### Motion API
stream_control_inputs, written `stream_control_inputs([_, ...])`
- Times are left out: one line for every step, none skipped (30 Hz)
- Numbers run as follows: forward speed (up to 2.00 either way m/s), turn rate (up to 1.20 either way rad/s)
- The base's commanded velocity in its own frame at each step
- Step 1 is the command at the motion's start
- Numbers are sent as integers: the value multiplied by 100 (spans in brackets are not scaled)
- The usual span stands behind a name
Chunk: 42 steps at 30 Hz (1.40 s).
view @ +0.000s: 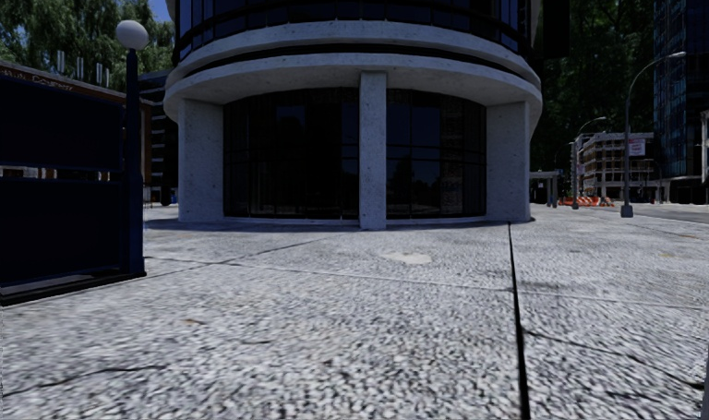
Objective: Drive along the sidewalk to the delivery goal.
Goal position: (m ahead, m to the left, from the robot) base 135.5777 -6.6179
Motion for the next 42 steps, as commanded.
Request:
stream_control_inputs([132, -13])
stream_control_inputs([132, -13])
stream_control_inputs([132, -13])
stream_control_inputs([132, -13])
stream_control_inputs([132, -13])
stream_control_inputs([132, -13])
stream_control_inputs([132, -13])
stream_control_inputs([132, -13])
stream_control_inputs([132, -13])
stream_control_inputs([132, -14])
stream_control_inputs([132, -14])
stream_control_inputs([132, -14])
stream_control_inputs([132, -18])
stream_control_inputs([132, -18])
stream_control_inputs([132, -25])
stream_control_inputs([132, -29])
stream_control_inputs([132, -31])
stream_control_inputs([132, -31])
stream_control_inputs([132, -31])
stream_control_inputs([132, -31])
stream_control_inputs([132, -32])
stream_control_inputs([132, -32])
stream_control_inputs([132, -33])
stream_control_inputs([132, -33])
stream_control_inputs([132, -37])
stream_control_inputs([132, -39])
stream_control_inputs([132, -40])
stream_control_inputs([132, -41])
stream_control_inputs([132, -41])
stream_control_inputs([132, -41])
stream_control_inputs([132, -41])
stream_control_inputs([132, -41])
stream_control_inputs([132, -41])
stream_control_inputs([132, -41])
stream_control_inputs([132, -41])
stream_control_inputs([132, -41])
stream_control_inputs([132, -41])
stream_control_inputs([132, -41])
stream_control_inputs([132, -41])
stream_control_inputs([132, -41])
stream_control_inputs([132, -41])
stream_control_inputs([132, -42])
